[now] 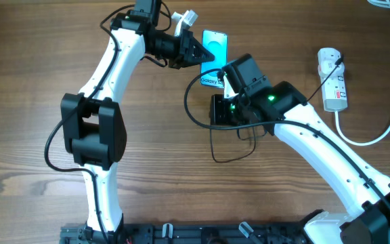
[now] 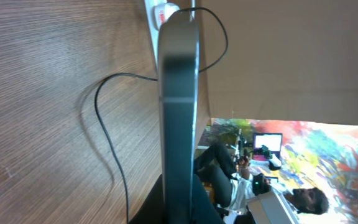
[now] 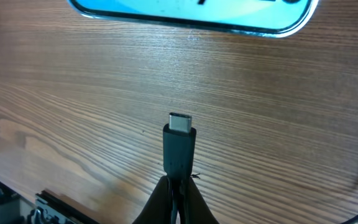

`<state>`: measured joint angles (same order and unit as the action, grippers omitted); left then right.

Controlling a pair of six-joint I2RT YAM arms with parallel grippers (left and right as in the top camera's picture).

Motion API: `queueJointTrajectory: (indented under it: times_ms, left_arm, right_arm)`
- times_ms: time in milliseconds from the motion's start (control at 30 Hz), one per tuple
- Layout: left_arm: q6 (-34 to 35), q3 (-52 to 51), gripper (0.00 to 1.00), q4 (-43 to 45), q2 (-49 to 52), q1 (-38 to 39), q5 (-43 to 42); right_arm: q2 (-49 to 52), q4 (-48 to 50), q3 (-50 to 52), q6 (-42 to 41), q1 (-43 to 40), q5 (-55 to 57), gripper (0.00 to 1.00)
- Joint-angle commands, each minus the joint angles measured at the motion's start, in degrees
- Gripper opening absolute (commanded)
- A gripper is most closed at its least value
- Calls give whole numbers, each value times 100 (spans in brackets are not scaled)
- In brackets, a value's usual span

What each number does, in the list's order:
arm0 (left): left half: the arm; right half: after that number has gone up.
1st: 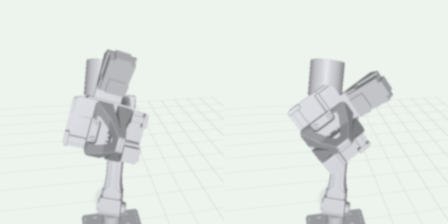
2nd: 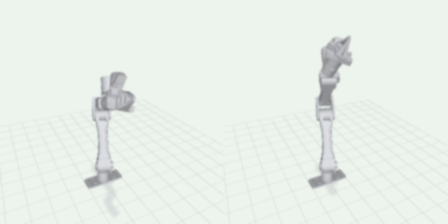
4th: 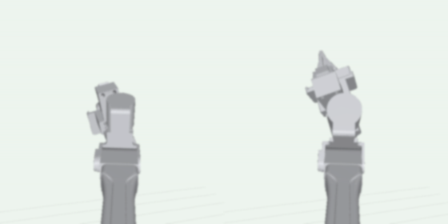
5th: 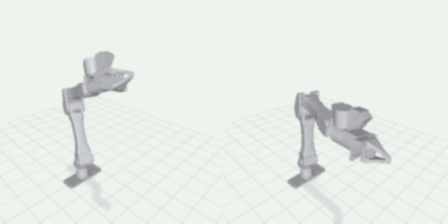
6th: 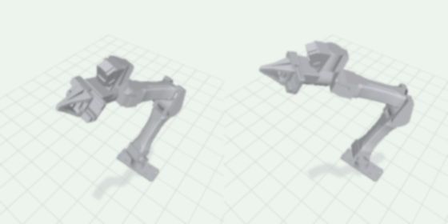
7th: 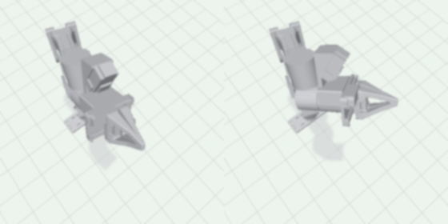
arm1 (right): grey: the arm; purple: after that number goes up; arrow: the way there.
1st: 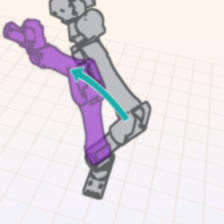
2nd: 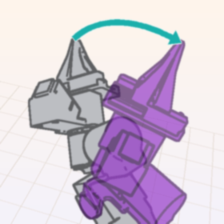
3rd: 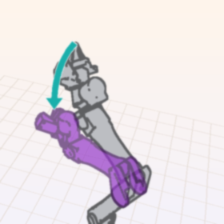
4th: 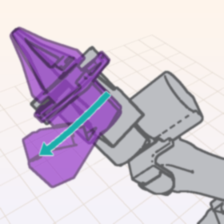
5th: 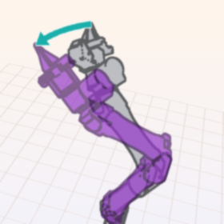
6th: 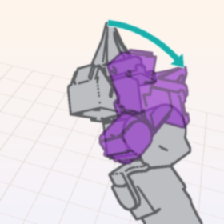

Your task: Plug charger to phone and switch on socket

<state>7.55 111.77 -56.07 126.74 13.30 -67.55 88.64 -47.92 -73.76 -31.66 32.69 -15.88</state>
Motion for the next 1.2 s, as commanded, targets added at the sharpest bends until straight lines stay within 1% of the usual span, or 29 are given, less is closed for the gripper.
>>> queueJointTrajectory:
  times_ms: [0, 267, 333, 500, 700, 800, 900, 1000, 1167]
  left_arm:
    - [-164, -2, 4, 20, -212, -4, -459]
    - [-293, -2, 4, -9, -212, -2, -461]
    - [-461, -2, 4, -50, -212, -2, -461]
    - [-459, -2, 4, -50, -212, -2, -463]
    - [-457, -2, 4, -162, -212, 9, -468]
    - [-457, -2, 4, -175, -212, 9, -474]
    - [-459, -2, 4, -153, -212, 9, -695]
    - [-463, -2, 4, -153, -212, 9, -699]
    - [-605, -2, 4, -177, -212, 9, -669]
  right_arm:
    - [7, 138, -50, 144, 7, -83, 4]
    - [7, 216, -50, 168, 7, 302, 4]
    - [7, 273, -50, 166, 7, 433, 4]
    - [7, 380, -50, 170, 7, 608, 4]
    - [9, 417, -48, 166, 7, 601, 4]
    - [9, 420, -48, 144, 7, 420, 4]
    - [9, 393, -48, 114, 7, 295, 4]
    - [9, 387, -48, 105, 7, 297, 4]
    - [9, 396, -48, 103, 7, 299, 4]
